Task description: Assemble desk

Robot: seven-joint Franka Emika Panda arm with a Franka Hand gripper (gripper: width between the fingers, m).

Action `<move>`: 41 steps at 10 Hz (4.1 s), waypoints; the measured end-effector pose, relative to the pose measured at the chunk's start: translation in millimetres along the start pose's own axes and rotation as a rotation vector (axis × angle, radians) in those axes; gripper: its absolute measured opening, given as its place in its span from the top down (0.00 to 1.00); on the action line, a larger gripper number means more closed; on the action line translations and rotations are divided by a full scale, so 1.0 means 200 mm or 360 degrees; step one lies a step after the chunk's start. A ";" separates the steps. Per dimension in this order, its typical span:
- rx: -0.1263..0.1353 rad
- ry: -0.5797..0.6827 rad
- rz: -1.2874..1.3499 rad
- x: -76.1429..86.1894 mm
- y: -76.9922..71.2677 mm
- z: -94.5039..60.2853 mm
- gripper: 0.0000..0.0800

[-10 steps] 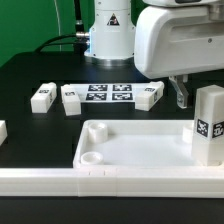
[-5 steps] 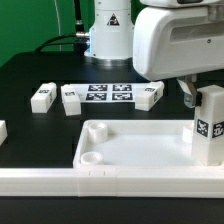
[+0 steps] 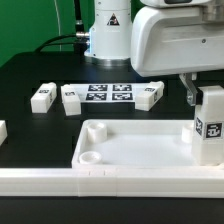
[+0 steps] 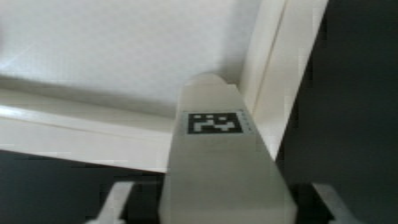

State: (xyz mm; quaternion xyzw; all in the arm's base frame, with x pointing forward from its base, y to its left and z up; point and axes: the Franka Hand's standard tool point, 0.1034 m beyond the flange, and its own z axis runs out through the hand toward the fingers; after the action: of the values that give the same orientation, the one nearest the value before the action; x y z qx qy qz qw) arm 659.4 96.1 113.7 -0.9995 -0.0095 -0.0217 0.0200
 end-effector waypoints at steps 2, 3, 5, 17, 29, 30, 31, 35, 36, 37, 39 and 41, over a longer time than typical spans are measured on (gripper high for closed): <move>0.0009 0.0009 0.0318 0.00 -0.01 0.00 0.64; 0.0011 0.0018 0.0482 0.00 -0.01 0.00 0.64; 0.0000 0.0022 0.0709 0.00 0.02 0.00 0.64; -0.0024 -0.0009 0.0917 -0.15 0.10 -0.11 0.19; -0.0021 -0.0019 0.0765 -0.56 0.15 -0.08 0.19; -0.0024 -0.0026 0.0754 -0.66 0.19 -0.05 0.19; -0.0022 -0.0013 0.0749 -0.71 0.23 -0.01 0.19; -0.0026 -0.0009 0.0749 -0.74 0.24 0.02 0.19; -0.0026 -0.0011 0.0750 -0.74 0.24 0.03 0.19; -0.0002 0.0002 0.0801 -0.78 0.28 0.06 0.19; 0.0024 -0.0049 0.0958 -0.93 0.32 0.15 0.19; 0.0025 -0.0060 0.0973 -0.96 0.32 0.18 0.19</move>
Offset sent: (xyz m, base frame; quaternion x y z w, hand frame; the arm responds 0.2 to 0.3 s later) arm -0.0075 0.0075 0.0002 0.0197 0.0242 0.3041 0.9521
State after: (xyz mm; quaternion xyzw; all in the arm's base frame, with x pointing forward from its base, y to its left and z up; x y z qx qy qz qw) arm 471.4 29.6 67.6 -0.9561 0.2912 0.0039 0.0331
